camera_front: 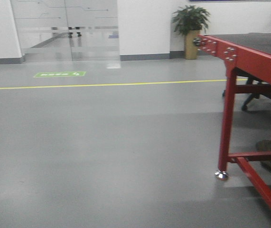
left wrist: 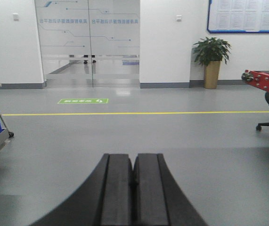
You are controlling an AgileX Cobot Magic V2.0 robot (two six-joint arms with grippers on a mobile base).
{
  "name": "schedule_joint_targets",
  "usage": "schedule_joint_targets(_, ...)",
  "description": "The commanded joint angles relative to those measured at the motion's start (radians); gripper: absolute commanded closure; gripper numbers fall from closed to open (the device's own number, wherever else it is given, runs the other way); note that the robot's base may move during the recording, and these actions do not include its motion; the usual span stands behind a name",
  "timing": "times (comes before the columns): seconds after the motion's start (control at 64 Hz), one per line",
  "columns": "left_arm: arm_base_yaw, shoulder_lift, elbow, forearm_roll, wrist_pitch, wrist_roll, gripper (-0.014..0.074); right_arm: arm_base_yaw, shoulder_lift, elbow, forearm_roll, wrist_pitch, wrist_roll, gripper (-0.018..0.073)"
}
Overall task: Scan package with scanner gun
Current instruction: 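Drive the base around toward the red conveyor table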
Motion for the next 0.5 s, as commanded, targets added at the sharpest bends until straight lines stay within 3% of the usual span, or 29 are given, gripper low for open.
schedule_joint_targets(0.0, -0.009, -0.003, -0.002, -0.005, -0.018, 0.000, 0.0707, -0.002, -0.004, 0.000, -0.008, -0.017, 0.001, 0.0713)
schedule_joint_targets(0.484, -0.007, -0.003, -0.002, -0.005, -0.018, 0.000, 0.0707, -0.002, -0.004, 0.000, -0.008, -0.017, 0.001, 0.0713)
